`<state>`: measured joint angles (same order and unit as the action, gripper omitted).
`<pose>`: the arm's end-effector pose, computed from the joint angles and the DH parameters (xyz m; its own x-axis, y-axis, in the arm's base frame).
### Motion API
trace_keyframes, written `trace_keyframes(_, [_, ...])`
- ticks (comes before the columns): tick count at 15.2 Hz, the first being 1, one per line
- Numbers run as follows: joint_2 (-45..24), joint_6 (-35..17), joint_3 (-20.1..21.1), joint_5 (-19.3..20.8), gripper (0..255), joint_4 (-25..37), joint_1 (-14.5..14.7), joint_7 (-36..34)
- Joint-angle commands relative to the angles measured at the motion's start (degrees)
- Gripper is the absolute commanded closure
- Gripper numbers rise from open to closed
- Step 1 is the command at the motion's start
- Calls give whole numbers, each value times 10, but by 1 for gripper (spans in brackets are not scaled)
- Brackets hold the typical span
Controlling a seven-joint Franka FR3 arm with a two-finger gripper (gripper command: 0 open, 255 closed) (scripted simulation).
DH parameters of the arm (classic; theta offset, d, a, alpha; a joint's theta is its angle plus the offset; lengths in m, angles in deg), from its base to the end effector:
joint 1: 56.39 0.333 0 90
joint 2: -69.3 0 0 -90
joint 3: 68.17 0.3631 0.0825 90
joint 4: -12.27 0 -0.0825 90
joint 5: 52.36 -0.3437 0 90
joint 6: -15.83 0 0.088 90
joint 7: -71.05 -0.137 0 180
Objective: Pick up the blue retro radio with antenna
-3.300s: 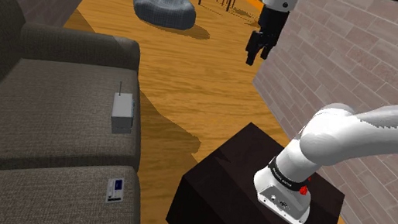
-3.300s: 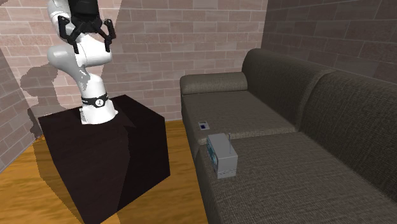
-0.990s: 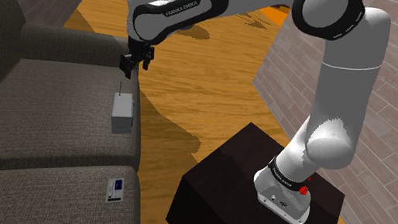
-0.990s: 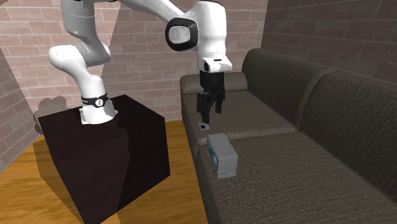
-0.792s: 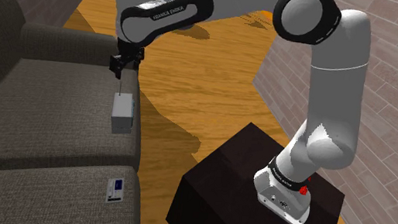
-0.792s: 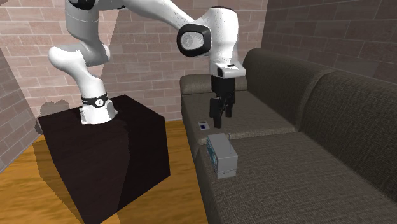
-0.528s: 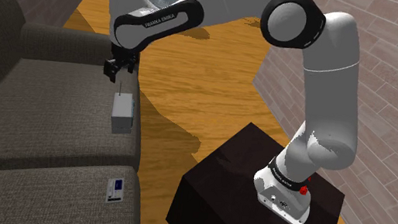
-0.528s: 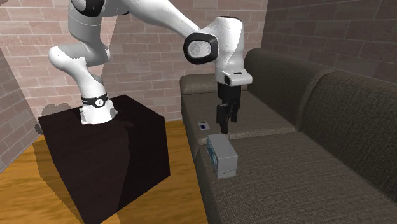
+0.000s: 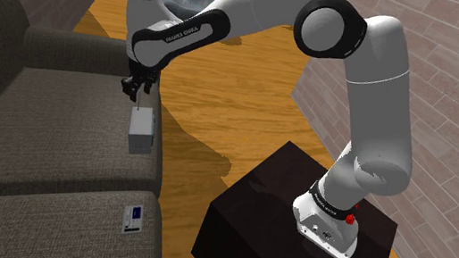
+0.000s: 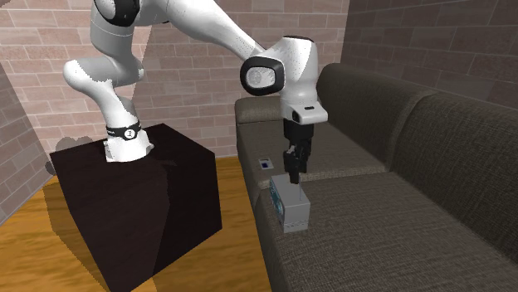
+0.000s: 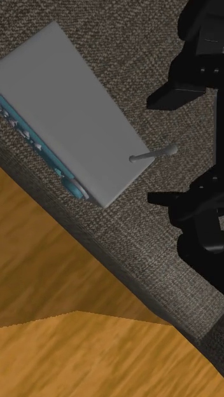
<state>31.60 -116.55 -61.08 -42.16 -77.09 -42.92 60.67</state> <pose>0.6747 0.2280 0.3030 0.9597 0.2600 0.1071 0.2561 -0.9654 0.0485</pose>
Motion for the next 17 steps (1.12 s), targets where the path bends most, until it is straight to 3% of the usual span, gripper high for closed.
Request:
trace_keyframes(1, [0,-1,0,0,255,0,0,0])
trace_keyframes(9, [-1,-1,0,0,255,0,0,0])
trace_keyframes(17, [31,43,4,-7,255,12,-2,6])
